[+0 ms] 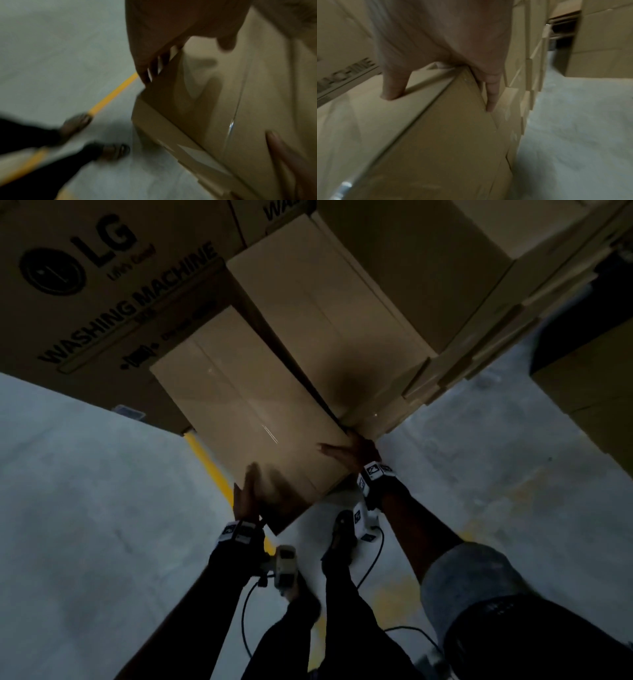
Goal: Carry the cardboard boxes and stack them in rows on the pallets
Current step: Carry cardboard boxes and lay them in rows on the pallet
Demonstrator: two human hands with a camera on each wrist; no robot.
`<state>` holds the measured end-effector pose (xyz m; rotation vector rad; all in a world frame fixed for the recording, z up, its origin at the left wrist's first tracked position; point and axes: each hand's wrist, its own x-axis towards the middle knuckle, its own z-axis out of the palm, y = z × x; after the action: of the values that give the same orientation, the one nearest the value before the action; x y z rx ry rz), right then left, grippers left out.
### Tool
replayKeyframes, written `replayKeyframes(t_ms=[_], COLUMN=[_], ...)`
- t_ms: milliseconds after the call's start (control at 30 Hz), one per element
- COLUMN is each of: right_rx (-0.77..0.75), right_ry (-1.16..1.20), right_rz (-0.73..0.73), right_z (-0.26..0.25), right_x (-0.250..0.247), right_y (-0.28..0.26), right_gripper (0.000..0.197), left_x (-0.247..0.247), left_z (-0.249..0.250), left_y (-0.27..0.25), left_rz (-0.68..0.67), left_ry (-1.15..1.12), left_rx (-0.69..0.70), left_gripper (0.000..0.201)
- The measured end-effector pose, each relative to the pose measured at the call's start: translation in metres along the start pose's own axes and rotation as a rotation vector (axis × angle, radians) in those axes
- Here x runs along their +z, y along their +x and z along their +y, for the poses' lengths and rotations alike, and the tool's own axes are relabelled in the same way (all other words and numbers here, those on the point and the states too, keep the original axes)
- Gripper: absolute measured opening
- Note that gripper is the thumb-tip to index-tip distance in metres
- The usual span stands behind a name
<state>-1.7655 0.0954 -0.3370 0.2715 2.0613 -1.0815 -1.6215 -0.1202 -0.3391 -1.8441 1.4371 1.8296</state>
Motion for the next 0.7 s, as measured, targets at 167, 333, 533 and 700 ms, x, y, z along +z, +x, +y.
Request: replayKeyframes(t_ms=[167,333,533,700], right_rx=[-0.026,-0.156,-0.291,-0.380], right_ry=[0.019,0.028,0.039,0.110], right_rz=[-0.064,0.012,0.123,0.297], right_z=[0.002,-0.006,-0.045,-0.073], right_x=[0.022,0.050,0.084,0.123], right_y=[-0.023,-0.058,-0.111,-0.168], right_gripper=[0.120,0.119,0.109,0.096], left_x=[-0.011,-0.063,-0.106,-0.166], left_z=[0.003,-0.009,0.036,0.057], left_y=[-0.020,0.020,-0.042,-0.049], left_rz=[0.075,0.069,-0.030,-0.178], left_ry=[-0.101,-0.150,-0.156,-0.144], left_rx=[0.154,0.218,0.387,0.563], left_gripper=[0.104,0.083,0.061,0.058])
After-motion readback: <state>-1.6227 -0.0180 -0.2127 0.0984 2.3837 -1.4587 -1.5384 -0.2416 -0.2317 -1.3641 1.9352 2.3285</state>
